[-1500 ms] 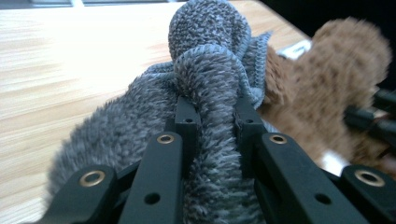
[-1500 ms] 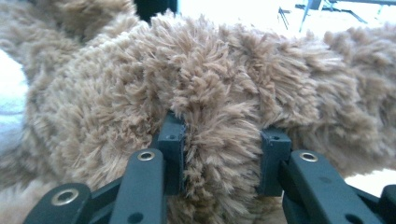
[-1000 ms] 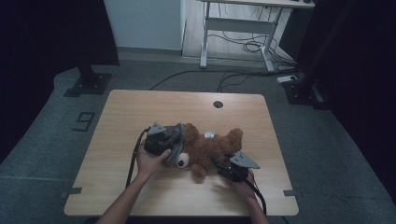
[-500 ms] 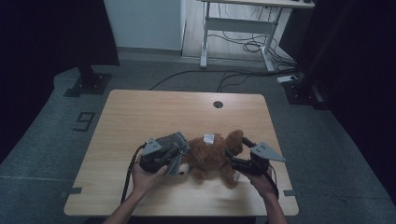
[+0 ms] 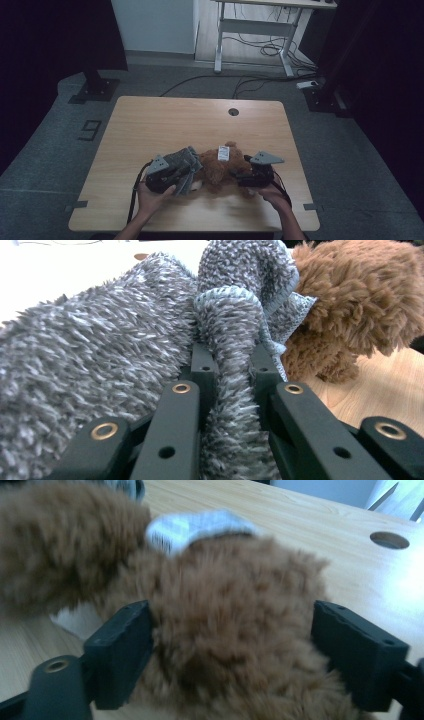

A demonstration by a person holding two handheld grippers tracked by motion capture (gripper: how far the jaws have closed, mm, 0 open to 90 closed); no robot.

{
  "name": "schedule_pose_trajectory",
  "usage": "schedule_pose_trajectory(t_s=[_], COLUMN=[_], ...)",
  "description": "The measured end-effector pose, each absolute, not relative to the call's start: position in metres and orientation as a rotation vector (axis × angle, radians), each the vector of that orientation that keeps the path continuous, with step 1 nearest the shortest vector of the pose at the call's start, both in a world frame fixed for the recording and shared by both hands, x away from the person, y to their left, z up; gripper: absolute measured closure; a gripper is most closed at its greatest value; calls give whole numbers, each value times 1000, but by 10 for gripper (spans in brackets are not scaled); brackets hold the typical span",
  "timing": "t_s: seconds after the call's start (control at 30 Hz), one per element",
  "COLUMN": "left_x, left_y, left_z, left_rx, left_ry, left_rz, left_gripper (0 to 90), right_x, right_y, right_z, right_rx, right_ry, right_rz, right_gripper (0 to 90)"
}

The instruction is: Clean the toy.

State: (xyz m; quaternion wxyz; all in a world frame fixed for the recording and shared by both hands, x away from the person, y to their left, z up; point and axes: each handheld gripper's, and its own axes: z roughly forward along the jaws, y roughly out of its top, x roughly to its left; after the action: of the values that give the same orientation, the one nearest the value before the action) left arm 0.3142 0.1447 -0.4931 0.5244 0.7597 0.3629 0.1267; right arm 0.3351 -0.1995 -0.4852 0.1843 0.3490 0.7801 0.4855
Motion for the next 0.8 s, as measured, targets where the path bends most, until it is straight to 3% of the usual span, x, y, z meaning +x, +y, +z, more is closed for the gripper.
schedule_pose_trajectory(t_s=[0.13, 0.27, 0.37, 0.6, 0.7, 0.8], left_x=[311, 311, 318, 330, 335, 343], left_y=[145, 148, 146, 86, 62, 13], left_z=[-492, -481, -453, -394, -388, -399], left_rx=[1820, 1797, 1765, 1839, 1870, 1999], left_ry=[869, 890, 865, 706, 677, 640], left_rz=[291, 235, 239, 282, 257, 194], left_gripper=[786, 780, 779, 775, 772, 763], right_x=[325, 315, 308, 302, 300, 298], right_y=[-202, -200, -200, -197, -197, -196], right_z=[-500, -509, -513, -515, -517, -517], right_rx=[983, 969, 980, 937, 934, 923], right_ry=[2167, 2117, 2047, 2031, 2017, 2008], right_rz=[1396, 1384, 1414, 1406, 1416, 1406], right_gripper=[251, 488, 589, 617, 618, 619])
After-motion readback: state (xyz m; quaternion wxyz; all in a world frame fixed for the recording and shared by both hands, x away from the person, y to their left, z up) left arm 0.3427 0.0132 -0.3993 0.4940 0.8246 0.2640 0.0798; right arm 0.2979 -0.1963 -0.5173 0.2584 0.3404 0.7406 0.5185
